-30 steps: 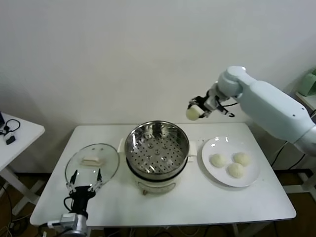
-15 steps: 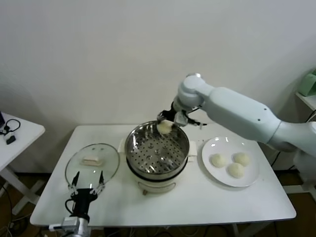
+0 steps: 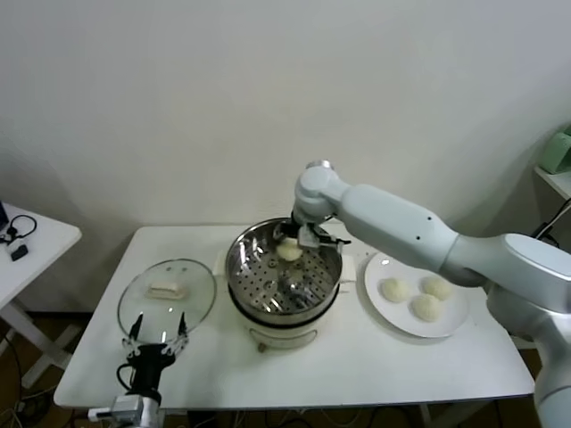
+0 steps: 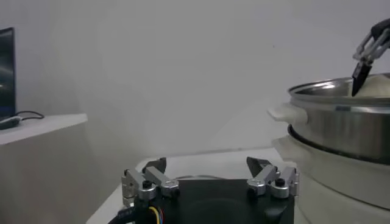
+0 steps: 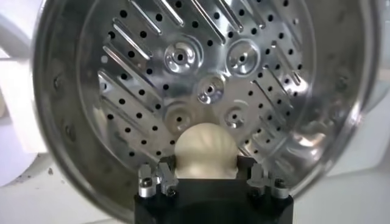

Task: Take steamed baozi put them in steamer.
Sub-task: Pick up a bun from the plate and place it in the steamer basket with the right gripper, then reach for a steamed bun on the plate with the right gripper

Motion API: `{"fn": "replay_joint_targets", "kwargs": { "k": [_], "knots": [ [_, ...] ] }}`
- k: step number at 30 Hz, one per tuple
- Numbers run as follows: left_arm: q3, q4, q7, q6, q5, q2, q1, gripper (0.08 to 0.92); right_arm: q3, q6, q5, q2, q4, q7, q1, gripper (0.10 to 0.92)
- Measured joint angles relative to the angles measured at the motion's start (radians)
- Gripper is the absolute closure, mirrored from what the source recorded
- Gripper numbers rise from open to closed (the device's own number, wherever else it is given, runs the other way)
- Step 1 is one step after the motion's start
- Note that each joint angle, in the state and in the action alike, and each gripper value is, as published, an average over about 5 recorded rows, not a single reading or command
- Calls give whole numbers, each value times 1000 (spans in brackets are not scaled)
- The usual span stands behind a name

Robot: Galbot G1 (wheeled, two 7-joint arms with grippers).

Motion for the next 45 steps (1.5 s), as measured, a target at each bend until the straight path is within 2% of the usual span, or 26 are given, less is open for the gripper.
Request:
{"fn": "replay_joint_targets", "kwargs": {
  "k": [4, 10, 18, 25, 36, 40, 45],
  "knots": [
    [-1, 3, -1, 0, -1, 0, -1, 177, 5, 10, -18, 14, -19, 6, -10, 341],
    [-2, 3, -2, 0, -2, -1, -1, 177, 15, 30, -31, 21, -30, 12, -13, 220],
    [-1, 3, -4, 1, -3, -2, -1, 177, 4, 50, 11, -9, 2, -11, 21, 203],
    [8, 1, -13, 10, -3, -3, -10, 177, -44, -9, 212, -112, 73, -61, 126, 203],
    [18, -33, -16, 23, -16, 13, -8, 177, -137, -304, 662, -328, 75, -150, 273, 203],
    [18, -45, -12, 27, -19, 14, -3, 177, -128, -407, 752, -399, 38, -157, 248, 203],
    [17, -58, -10, 30, -21, 13, 1, 177, -83, -491, 795, -461, -8, -162, 167, 203]
  ]
}}
